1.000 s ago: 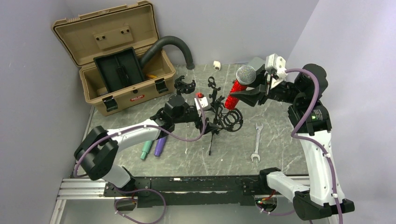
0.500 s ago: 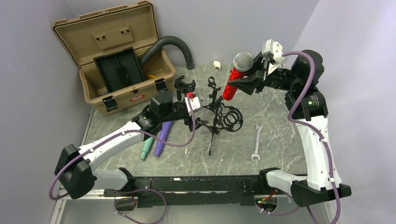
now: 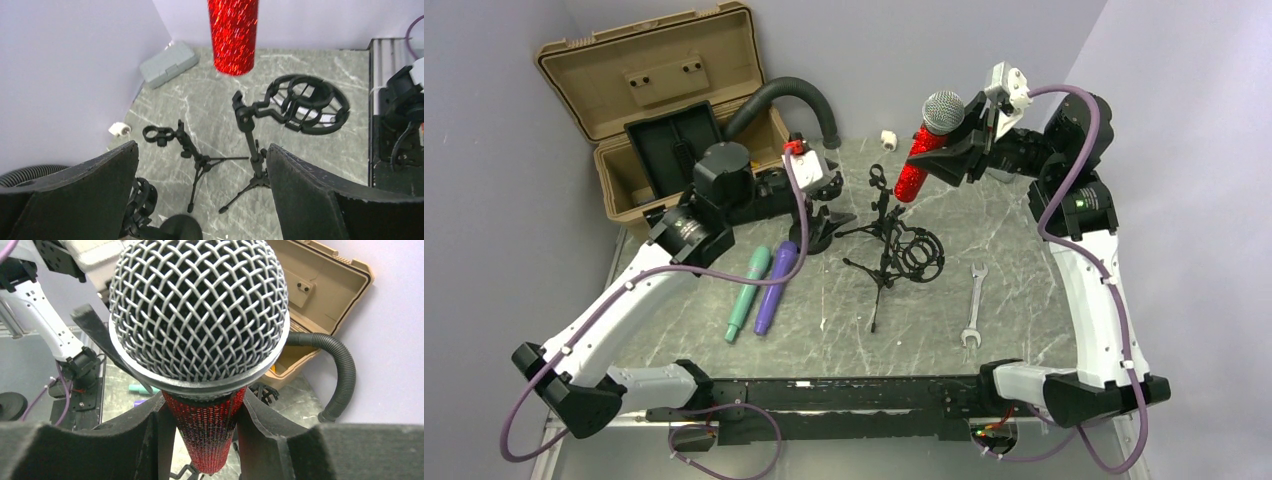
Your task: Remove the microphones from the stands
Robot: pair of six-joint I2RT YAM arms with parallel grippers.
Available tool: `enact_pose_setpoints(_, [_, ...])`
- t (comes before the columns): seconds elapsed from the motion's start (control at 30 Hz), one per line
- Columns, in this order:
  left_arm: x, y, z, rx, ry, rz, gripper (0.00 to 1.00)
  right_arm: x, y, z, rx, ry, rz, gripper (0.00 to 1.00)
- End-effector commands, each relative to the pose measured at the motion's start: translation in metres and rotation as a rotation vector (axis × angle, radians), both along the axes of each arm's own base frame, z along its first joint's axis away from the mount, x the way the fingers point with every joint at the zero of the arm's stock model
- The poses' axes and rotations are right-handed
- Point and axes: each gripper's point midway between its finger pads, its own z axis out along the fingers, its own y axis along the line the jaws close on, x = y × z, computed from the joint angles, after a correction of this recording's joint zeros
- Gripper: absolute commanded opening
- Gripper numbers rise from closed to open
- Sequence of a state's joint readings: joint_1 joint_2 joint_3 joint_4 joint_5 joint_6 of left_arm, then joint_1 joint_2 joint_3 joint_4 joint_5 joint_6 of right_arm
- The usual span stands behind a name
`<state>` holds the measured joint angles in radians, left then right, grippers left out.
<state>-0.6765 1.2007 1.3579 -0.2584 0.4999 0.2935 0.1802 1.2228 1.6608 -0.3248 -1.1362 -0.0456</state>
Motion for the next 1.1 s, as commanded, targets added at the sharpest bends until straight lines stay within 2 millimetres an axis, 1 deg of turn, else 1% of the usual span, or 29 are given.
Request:
enact_pose_setpoints(0.0, [-0.025,0.003,0.032,-0.025,0.018,-0.082,0.99,-0.007,0.005,0.024,0.048,-0.051,0.043,0.0])
enact_pose_setpoints(0.1, [-0.036,-0.003,0.051,-0.058,0.022,-0.145,0.99,-0.006,0.009,0.022,0.058,-0.035,0.07,0.0])
enact_pose_setpoints(0.2, [-0.036,-0.014,0.065,-0.107,0.04,-0.19,0.99,-0.01,0.014,0.022,0.086,-0.003,0.127,0.0])
enact_pose_setpoints(0.23, [-0.033,-0.019,0.065,-0.117,0.053,-0.203,0.99,-0.012,0.016,0.022,0.099,0.013,0.146,0.0])
enact_pose_setpoints(0.37, [-0.028,-0.034,0.078,-0.168,0.1,-0.245,0.99,-0.018,0.019,0.021,0.147,0.066,0.211,0.0])
enact_pose_setpoints(0.5, [-0.032,-0.046,0.089,-0.21,0.169,-0.322,0.99,-0.025,0.02,0.022,0.18,0.086,0.245,0.0])
enact_pose_setpoints(0.63, [-0.03,-0.057,0.087,-0.232,0.241,-0.366,0.99,-0.026,0.02,0.019,0.191,0.101,0.255,0.0])
enact_pose_setpoints(0.7, [-0.03,-0.064,0.087,-0.243,0.278,-0.396,0.95,-0.026,0.021,0.018,0.193,0.105,0.26,0.0])
enact_pose_setpoints(0.83, [-0.033,-0.073,0.085,-0.259,0.359,-0.465,0.85,-0.025,0.022,0.017,0.194,0.113,0.26,0.0])
enact_pose_setpoints(0.9, [-0.034,-0.077,0.086,-0.271,0.365,-0.498,0.8,-0.024,0.022,0.016,0.193,0.115,0.259,0.0])
enact_pose_setpoints(0.93, [-0.033,-0.079,0.085,-0.271,0.37,-0.502,0.75,-0.023,0.022,0.016,0.192,0.118,0.261,0.0])
enact_pose_setpoints(1.07, [-0.028,-0.087,0.078,-0.259,0.381,-0.497,0.64,-0.021,0.023,0.014,0.194,0.128,0.262,0.0])
